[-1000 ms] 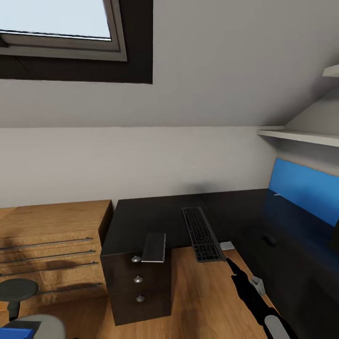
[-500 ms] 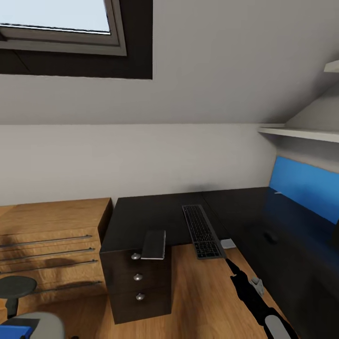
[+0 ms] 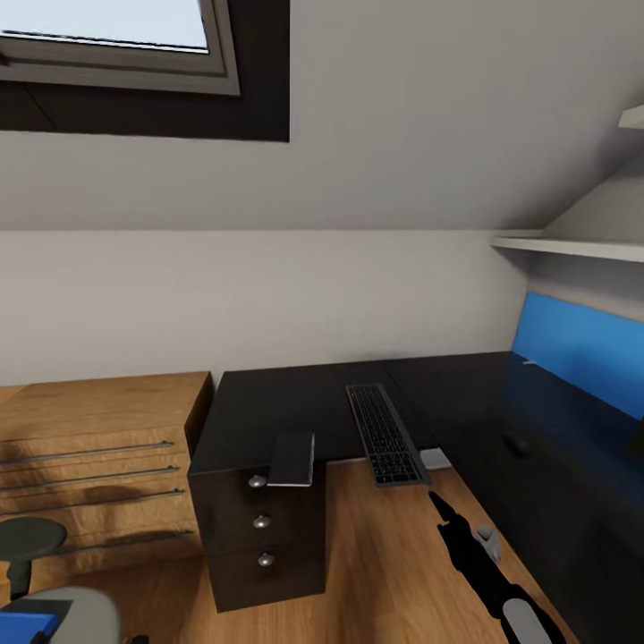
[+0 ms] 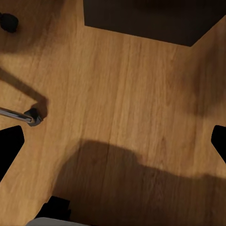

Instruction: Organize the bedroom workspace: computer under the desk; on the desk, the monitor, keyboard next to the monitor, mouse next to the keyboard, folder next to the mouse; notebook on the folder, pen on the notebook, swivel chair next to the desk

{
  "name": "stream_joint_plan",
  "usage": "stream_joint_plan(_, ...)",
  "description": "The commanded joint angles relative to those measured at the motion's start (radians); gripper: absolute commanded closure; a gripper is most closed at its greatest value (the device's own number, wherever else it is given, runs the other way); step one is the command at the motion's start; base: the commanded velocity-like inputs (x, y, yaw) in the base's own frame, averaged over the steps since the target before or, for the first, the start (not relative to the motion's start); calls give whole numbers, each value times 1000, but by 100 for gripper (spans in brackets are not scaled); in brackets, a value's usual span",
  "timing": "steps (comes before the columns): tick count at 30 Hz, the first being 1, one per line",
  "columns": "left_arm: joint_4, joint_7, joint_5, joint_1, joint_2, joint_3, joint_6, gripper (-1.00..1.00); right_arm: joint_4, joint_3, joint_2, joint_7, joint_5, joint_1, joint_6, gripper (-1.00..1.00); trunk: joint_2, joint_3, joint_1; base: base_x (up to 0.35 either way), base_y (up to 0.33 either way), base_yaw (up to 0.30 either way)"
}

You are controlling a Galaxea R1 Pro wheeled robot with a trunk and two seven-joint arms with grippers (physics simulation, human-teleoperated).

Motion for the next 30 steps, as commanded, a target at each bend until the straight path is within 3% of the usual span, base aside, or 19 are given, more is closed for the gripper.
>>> stream_joint_plan(1, -3, 3, 10, 0, -1, 1, 6, -100, 0, -2, 0, 2, -10, -1, 10, -100, -8, -4, 4, 0, 0, 0)
stream_joint_plan(30, -3, 3, 12, 0, -2, 1, 4, -100, -3, -2, -1, 3, -8, -1, 8, -100, -204, -92, 111, 0, 0, 0)
